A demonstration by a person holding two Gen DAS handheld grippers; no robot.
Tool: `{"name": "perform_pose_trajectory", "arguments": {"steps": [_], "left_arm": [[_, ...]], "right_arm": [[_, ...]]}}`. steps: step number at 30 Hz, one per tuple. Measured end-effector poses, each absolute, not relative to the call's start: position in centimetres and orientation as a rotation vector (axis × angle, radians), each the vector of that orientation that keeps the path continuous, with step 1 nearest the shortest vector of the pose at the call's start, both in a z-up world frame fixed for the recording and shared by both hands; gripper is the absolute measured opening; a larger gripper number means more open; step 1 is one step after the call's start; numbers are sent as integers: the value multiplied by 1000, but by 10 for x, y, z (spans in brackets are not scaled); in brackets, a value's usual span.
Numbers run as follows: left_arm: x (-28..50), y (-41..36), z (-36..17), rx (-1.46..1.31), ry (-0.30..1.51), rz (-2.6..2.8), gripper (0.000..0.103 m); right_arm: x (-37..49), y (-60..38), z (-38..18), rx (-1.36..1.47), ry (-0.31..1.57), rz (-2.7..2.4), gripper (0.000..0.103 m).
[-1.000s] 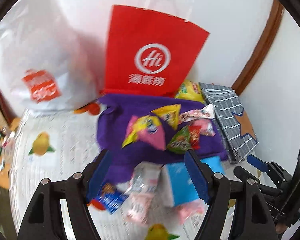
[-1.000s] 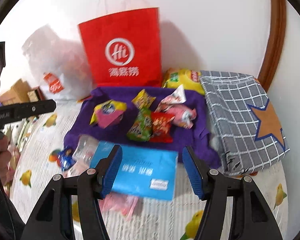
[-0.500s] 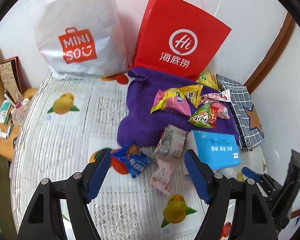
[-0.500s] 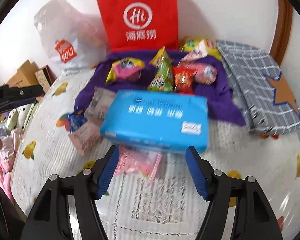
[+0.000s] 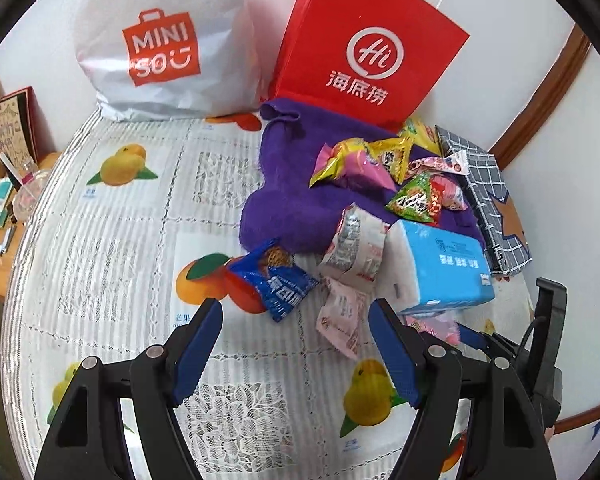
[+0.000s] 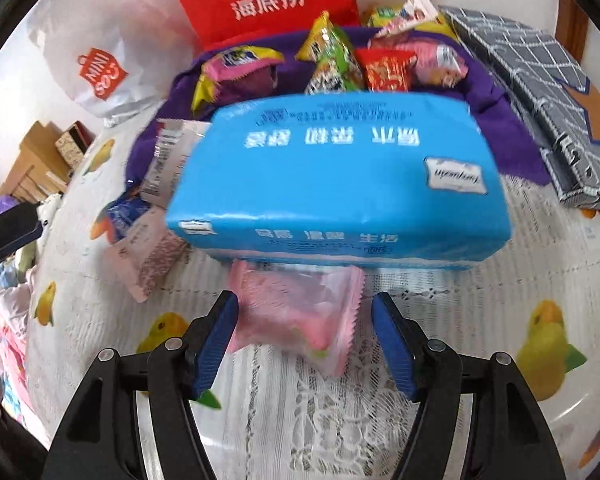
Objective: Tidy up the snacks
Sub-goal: 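Grasp the pink candy packet with the right tool, then grasp the blue snack bag with the left tool while the right holds the pink packet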
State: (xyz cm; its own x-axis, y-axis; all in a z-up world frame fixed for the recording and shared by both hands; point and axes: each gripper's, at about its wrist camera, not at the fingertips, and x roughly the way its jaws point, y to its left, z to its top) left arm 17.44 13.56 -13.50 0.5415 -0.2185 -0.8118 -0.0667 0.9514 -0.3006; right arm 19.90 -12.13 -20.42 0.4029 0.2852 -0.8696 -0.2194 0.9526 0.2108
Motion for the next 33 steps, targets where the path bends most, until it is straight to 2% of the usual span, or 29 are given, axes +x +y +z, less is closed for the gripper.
{"name": "perform_pose_trajectory", "arguments": {"steps": [6,7,9,11,12,29,32,33], "left_arm": [[177,139,-149,-311,1018,-80,74],[178,139,-152,-312,1023,-80,74],[180,137,-158,-307,1040,-72,73],[183,135,-164,-297,1057,-63,73],[184,134,-167,-292,1064,-58,73],[236,128,-199,-355,1121,66,71],[243,120,-201,-305,1114,102,66],[244,117,-201,-282,1109,112,61]], "right_arm": [[194,-109,-206,6,1051,306,71],[192,-107,-206,-15,1040,304,68],[190,-104,-206,-29,1014,319,55],[189,-104,-206,-17,1006,352,36],[189,-106,-205,-3,1006,379,33],[165,-168,-179,-17,927,386,33],[166,-175,-182,-23,929,378,33],[168,-177,-183,-24,934,372,33]]}}
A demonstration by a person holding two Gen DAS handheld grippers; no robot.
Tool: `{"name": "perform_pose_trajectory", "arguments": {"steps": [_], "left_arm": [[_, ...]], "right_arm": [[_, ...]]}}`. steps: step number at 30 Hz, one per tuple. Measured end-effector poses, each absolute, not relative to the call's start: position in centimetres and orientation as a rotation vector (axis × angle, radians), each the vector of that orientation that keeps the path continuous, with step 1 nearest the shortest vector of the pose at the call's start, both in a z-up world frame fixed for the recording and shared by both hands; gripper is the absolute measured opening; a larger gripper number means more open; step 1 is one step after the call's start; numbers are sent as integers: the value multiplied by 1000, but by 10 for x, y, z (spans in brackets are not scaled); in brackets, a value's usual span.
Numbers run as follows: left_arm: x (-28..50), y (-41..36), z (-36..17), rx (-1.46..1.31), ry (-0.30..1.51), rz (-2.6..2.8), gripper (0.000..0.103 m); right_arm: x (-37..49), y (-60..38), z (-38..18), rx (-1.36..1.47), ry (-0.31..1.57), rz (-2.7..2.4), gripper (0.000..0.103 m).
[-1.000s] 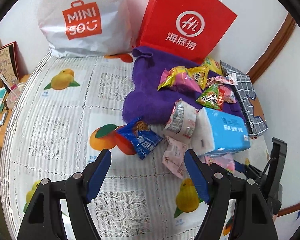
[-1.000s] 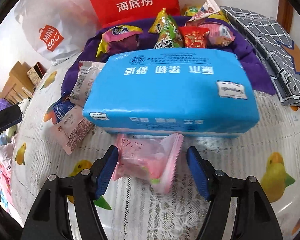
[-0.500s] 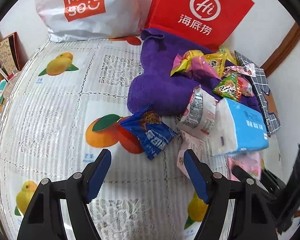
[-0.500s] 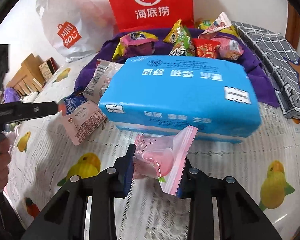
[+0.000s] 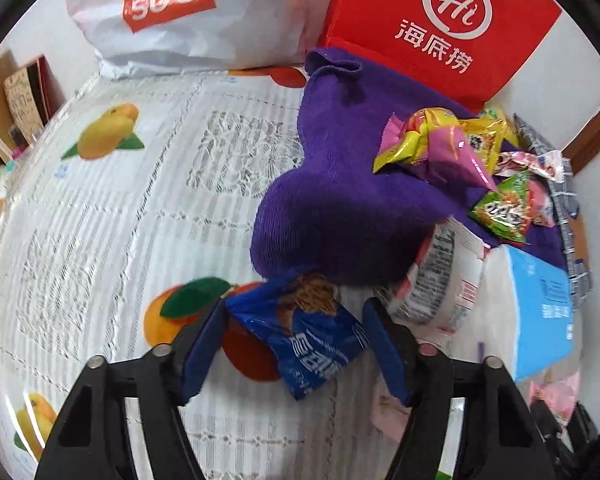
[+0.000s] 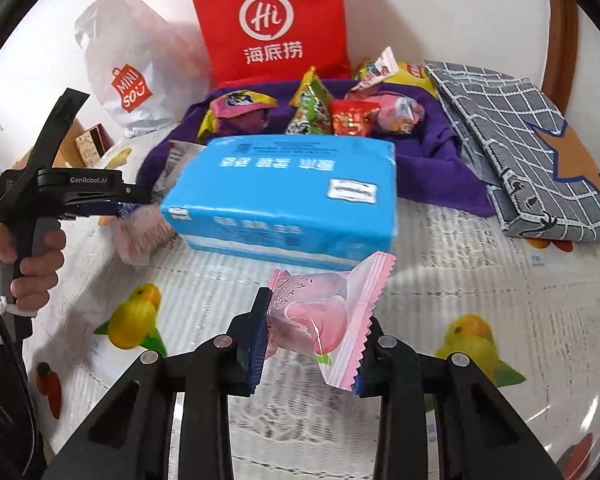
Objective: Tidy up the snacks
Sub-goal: 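Grasp the blue snack bag with the left tool while the right holds the pink packet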
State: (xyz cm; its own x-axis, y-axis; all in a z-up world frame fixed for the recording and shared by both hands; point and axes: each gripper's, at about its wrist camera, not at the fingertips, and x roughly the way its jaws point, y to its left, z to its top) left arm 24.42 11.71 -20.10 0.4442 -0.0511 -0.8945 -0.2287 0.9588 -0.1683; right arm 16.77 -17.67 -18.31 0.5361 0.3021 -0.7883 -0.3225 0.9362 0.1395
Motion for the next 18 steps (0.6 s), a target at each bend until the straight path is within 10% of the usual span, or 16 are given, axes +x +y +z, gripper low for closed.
{"name": "perform_pose_trajectory", "arguments": {"steps": [6,18], "left_arm": [[235,111,-199,-213,1121,68,49],[200,95,-205,-96,1119,125,59]], "right_arm": [[169,-185,-185,0,946,346,33],[151,-190,-168,4,902,356,33]]}}
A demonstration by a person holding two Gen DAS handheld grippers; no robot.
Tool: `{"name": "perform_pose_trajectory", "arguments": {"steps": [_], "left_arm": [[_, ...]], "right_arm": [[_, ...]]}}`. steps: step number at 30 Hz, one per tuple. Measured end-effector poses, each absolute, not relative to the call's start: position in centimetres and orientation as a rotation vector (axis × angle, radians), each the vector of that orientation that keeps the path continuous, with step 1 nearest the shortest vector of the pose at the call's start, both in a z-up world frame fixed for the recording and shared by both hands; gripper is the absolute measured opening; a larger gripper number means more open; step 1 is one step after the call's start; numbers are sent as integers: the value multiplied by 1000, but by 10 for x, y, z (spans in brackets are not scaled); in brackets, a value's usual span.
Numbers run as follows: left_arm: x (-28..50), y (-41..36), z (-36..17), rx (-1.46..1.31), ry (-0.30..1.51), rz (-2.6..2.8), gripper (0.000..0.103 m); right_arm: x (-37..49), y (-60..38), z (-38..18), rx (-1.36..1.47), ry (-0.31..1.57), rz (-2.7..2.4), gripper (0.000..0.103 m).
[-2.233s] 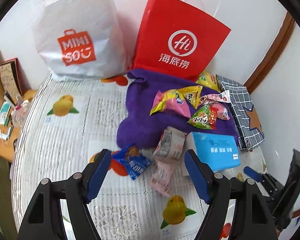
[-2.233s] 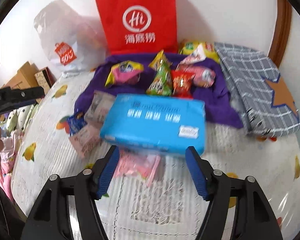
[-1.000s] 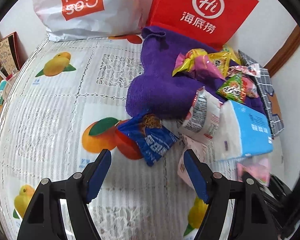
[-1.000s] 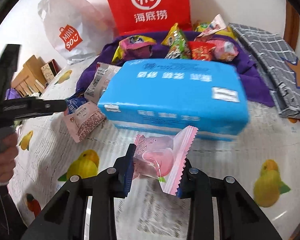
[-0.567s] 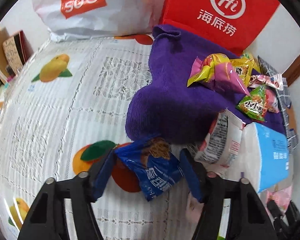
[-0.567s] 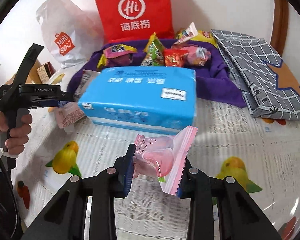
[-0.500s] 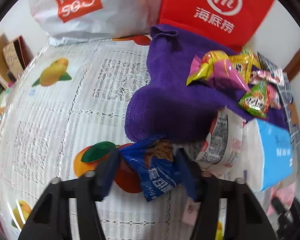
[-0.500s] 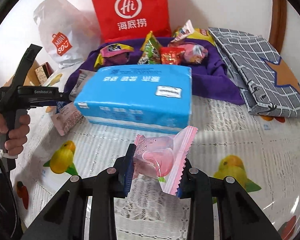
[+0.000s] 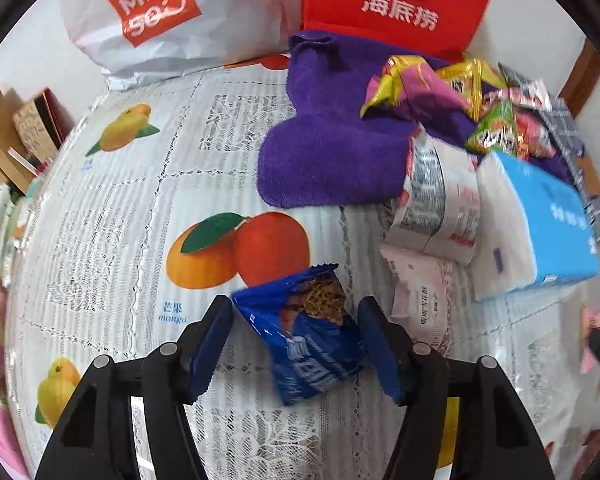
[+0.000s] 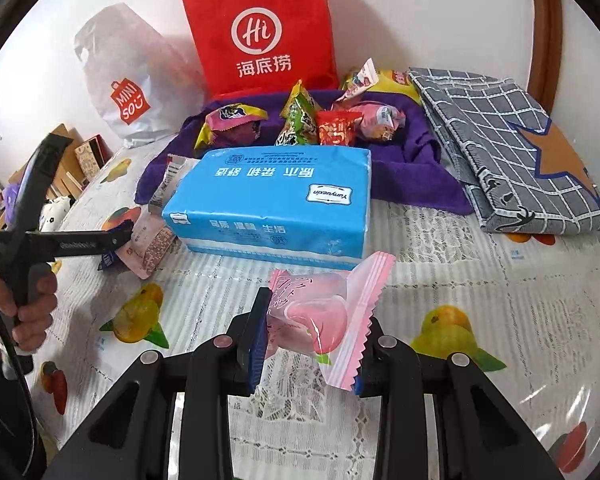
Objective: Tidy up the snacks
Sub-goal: 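Grasp the blue snack bag with the left tool while the right holds the pink packet, then carry the pink packet and blue bag over the purple towel with both tools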
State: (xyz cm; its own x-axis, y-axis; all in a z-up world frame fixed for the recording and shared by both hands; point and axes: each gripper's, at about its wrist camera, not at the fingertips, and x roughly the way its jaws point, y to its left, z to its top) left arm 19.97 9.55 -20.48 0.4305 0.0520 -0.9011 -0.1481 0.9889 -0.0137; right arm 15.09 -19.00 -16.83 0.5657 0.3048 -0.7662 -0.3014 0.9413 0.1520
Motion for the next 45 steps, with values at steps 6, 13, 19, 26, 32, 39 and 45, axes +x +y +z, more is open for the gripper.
{"name": "perform_pose_trajectory", "arguments": {"steps": [6,13,19,26,32,39,45], "left_arm": [[186,92,-199,-125,1114,100,37],[156,86,-177,-152,1069,59,37],[130,74,-151,-165,1016,-11,37],[117,42,-124,-176,975,-122,37],[110,18,-101,-162,936,-157,37],[111,1,-71,-138,891,-161,37],[125,-11,-56,-114,879,-192,37]], "right_arm": [[137,-201,-157,18,873,338,33],[124,-209,-141,18,837,316,33],[109,-210,-128,21,816,303,33],[96,-207,-102,8,782,304,33],[93,-206,-82,1,752,308,33],[106,-207,-61,6,726,326,33],[122,-210,-47,21,704,317,33]]}}
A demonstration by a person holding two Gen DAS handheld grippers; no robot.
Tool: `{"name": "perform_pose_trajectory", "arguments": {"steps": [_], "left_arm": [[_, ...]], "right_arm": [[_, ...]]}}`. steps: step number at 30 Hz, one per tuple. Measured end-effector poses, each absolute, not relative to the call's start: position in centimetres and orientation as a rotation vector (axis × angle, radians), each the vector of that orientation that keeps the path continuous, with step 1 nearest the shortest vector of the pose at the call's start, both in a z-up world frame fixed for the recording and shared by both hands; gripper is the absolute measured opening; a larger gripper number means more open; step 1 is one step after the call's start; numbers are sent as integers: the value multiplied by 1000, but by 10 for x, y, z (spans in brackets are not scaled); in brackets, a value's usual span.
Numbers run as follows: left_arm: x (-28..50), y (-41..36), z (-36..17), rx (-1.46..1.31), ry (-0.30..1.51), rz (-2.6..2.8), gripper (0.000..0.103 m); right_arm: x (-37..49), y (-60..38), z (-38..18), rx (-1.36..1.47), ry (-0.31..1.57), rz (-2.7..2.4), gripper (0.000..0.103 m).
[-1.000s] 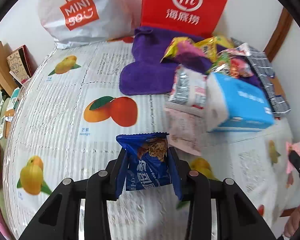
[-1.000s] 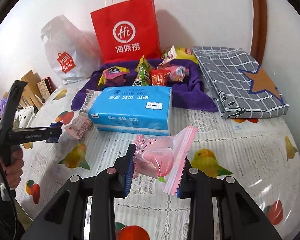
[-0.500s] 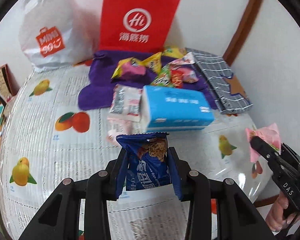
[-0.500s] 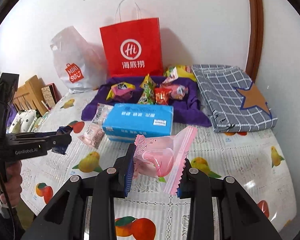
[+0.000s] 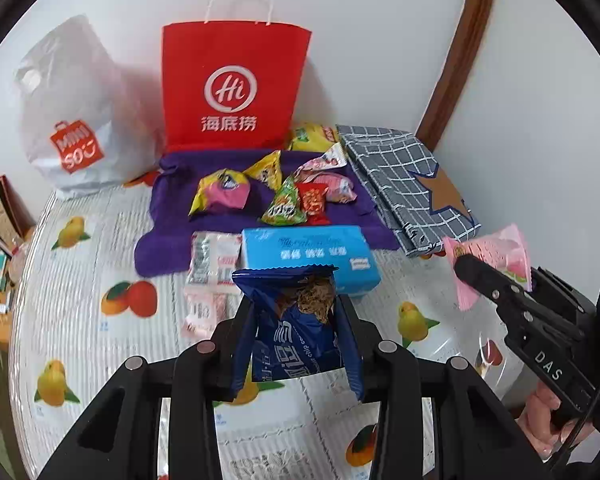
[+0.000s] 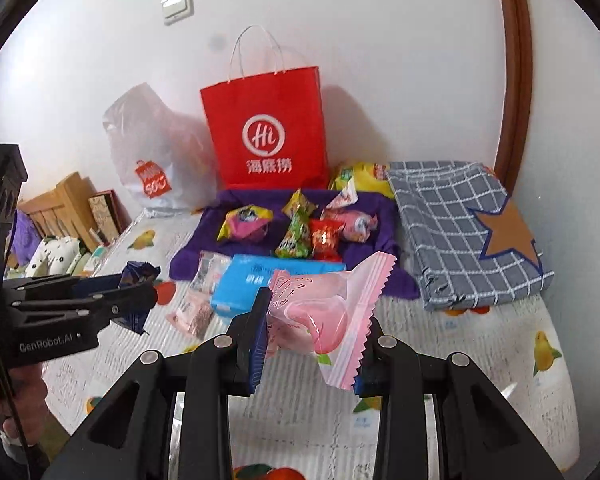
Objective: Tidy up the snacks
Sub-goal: 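Carry the pink packet and blue bag over the purple towel with both tools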
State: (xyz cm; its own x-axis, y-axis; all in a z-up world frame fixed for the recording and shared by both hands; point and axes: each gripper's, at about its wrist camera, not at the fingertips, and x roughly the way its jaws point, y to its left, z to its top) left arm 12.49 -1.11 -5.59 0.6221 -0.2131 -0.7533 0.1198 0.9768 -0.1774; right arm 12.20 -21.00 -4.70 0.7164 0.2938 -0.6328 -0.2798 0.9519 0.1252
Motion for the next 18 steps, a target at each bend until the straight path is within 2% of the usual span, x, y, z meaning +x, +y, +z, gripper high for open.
{"name": "perform_pose_trajectory", "arguments": {"steps": [18], "left_arm": [[201,-2,-37,-129,849,-167,37]], "right_arm": [[213,-190,-20,5,655,332,33]]}}
